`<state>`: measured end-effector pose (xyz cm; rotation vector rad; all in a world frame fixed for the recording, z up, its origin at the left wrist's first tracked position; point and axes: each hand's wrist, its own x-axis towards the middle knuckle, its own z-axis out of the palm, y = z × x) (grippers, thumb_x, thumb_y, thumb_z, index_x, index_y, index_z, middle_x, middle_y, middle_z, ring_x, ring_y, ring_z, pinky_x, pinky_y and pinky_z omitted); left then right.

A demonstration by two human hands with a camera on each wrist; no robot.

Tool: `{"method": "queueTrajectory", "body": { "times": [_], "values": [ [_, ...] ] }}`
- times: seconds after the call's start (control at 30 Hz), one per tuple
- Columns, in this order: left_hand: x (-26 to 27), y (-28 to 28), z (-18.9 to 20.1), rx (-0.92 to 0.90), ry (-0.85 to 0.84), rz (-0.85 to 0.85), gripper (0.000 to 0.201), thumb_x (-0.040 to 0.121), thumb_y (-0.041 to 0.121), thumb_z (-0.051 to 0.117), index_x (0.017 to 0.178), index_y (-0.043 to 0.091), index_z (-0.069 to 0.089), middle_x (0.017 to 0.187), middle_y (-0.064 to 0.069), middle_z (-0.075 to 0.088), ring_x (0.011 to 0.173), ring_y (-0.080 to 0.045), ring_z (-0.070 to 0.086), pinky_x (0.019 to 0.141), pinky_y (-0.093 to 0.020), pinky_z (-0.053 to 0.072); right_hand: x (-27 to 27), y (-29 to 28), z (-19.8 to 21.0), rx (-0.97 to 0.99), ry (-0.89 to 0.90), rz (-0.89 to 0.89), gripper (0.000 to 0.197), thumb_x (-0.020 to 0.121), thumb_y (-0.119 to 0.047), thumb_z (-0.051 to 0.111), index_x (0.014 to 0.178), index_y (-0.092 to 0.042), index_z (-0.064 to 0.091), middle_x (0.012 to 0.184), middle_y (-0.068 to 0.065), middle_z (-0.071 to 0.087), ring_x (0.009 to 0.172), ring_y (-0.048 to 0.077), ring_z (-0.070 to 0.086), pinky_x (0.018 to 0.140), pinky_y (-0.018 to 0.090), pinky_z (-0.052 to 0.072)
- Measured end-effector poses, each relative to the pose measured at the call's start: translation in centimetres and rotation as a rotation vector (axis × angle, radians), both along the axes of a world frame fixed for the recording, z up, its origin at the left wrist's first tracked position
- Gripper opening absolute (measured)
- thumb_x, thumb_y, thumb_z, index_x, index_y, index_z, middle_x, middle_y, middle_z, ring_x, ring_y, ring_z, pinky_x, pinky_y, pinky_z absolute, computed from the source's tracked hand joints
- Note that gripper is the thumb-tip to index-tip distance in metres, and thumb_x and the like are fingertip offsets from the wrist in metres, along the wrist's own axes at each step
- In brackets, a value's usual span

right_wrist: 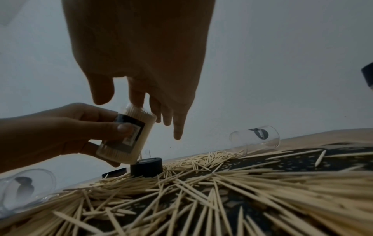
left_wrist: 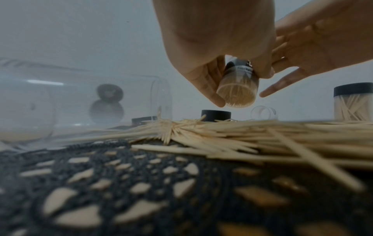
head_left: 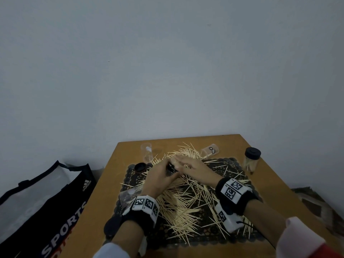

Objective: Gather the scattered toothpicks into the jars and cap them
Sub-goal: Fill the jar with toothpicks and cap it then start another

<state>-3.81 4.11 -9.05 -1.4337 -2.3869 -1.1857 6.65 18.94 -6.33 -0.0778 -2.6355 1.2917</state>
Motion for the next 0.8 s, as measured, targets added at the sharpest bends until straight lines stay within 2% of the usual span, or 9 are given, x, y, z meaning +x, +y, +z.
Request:
{"method": "queueTrajectory", "body": {
  "times": [0.1,0.2,0.33,0.43,0.53,0.6,0.67,0.73,0.8],
  "values": [
    [0.1,0.0,0.0,0.023,-0.004,-0.008,0.063,0.075,0.077,0.049,0.101,0.021,0.060,0.084,0.010,0.064,0.070,-0.006,0.060,0.062,-0.019,0.045,0.0,0.2,0.0,0.034,-0.049,0.026,0.057,0.096,-0.045,0.052,0.148,-0.027,0.035,0.159,-0.006,0.018,0.145,0.009,0.015,0.117,0.034,0.014],
    [0.1,0.0,0.1,0.016,0.000,-0.009,0.072,0.073,0.083,0.045,0.104,0.020,0.061,0.084,0.009,0.064,0.070,-0.007,0.060,0.062,-0.022,0.048,0.0,0.6,0.1,0.134,-0.092,-0.047,0.059,0.095,-0.050,0.050,0.148,-0.028,0.035,0.161,-0.004,0.014,0.148,0.017,0.013,0.119,0.045,0.014],
    [0.1,-0.1,0.0,0.051,-0.006,-0.024,0.070,0.075,0.078,0.048,0.104,0.017,0.063,0.084,0.010,0.065,0.071,-0.004,0.060,0.061,-0.015,0.043,0.5,0.5,0.5,0.017,-0.104,0.008,0.057,0.091,-0.050,0.057,0.143,-0.037,0.042,0.161,-0.002,0.015,0.146,0.019,0.016,0.118,0.048,0.015],
    [0.1,-0.1,0.0,0.040,-0.014,-0.022,0.068,0.074,0.078,0.049,0.103,0.018,0.062,0.083,0.009,0.065,0.071,-0.009,0.061,0.063,-0.027,0.051,0.5,0.8,0.6,-0.016,-0.115,-0.016,0.056,0.090,-0.052,0.058,0.142,-0.039,0.043,0.160,-0.003,0.017,0.146,0.018,0.015,0.118,0.049,0.017],
    [0.1,-0.1,0.1,0.041,-0.011,-0.008,0.065,0.076,0.078,0.052,0.100,0.018,0.062,0.078,0.011,0.062,0.067,-0.007,0.058,0.061,-0.026,0.049,0.6,1.2,0.2,0.071,-0.098,-0.099,0.062,0.089,-0.052,0.060,0.145,-0.035,0.041,0.159,0.001,0.022,0.146,0.019,0.017,0.117,0.044,0.017],
    [0.1,-0.2,0.2,0.054,-0.002,-0.006,0.069,0.075,0.079,0.051,0.104,0.018,0.063,0.079,0.012,0.062,0.068,-0.005,0.057,0.061,-0.022,0.046,0.8,1.1,0.2,0.011,-0.091,-0.031,0.059,0.088,-0.051,0.062,0.142,-0.041,0.042,0.158,0.000,0.025,0.145,0.016,0.019,0.116,0.044,0.018],
    [0.1,-0.2,0.1,0.041,-0.001,-0.017,0.070,0.075,0.079,0.051,0.109,0.018,0.062,0.083,0.010,0.065,0.071,-0.008,0.060,0.064,-0.026,0.049,1.1,1.0,0.5,-0.009,-0.111,0.013,0.057,0.088,-0.049,0.063,0.141,-0.043,0.043,0.158,0.000,0.025,0.145,0.015,0.019,0.117,0.045,0.018],
    [0.1,-0.2,0.0,0.029,-0.027,-0.014,0.059,0.077,0.070,0.060,0.108,0.020,0.062,0.084,0.010,0.065,0.071,-0.009,0.061,0.065,-0.029,0.051,1.7,1.1,1.2,-0.018,-0.096,-0.007,0.058,0.090,-0.044,0.061,0.144,-0.039,0.040,0.156,-0.003,0.028,0.141,0.011,0.024,0.116,0.040,0.021],
    [0.0,-0.1,0.0,0.034,-0.058,-0.006,0.047,0.081,0.056,0.070,0.112,0.021,0.062,0.089,0.011,0.066,0.075,-0.006,0.061,0.067,-0.025,0.051,2.3,1.6,2.0,-0.060,-0.082,-0.029,0.058,0.093,-0.041,0.058,0.146,-0.037,0.036,0.149,-0.010,0.035,0.131,0.005,0.033,0.107,0.031,0.031]
  ]
}}
